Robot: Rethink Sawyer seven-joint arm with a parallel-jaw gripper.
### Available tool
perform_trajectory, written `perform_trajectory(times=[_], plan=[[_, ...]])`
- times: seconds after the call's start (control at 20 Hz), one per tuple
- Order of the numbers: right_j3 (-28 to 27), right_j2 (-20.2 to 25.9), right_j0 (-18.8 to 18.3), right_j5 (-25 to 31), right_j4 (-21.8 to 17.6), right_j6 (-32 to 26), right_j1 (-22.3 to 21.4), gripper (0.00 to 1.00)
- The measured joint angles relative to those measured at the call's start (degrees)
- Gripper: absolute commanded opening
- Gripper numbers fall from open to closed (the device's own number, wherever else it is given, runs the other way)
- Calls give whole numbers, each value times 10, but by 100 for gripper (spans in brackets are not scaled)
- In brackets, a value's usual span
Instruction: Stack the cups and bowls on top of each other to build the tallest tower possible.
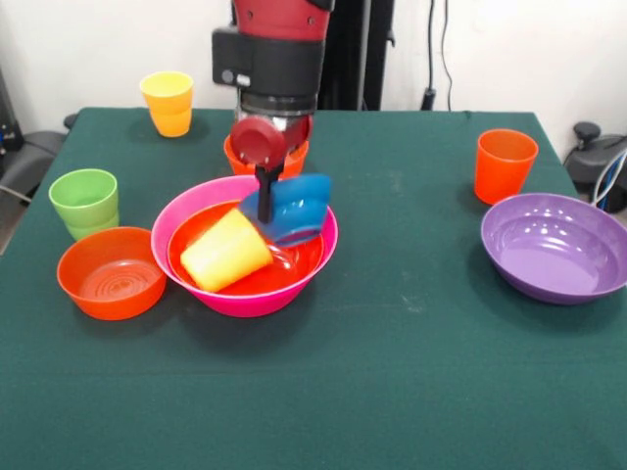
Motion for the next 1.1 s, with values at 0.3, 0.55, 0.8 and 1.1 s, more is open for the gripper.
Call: perform_trajectory(times=[0.3,0.55,0.8,1.1], plan=[[36,25,-12,90,28,0,-71,0],[51,40,-12,147,46,0,-119,0],[66,63,-16,159,75,0,-144,0],[103,117,-44,136,119,0,-138,0]])
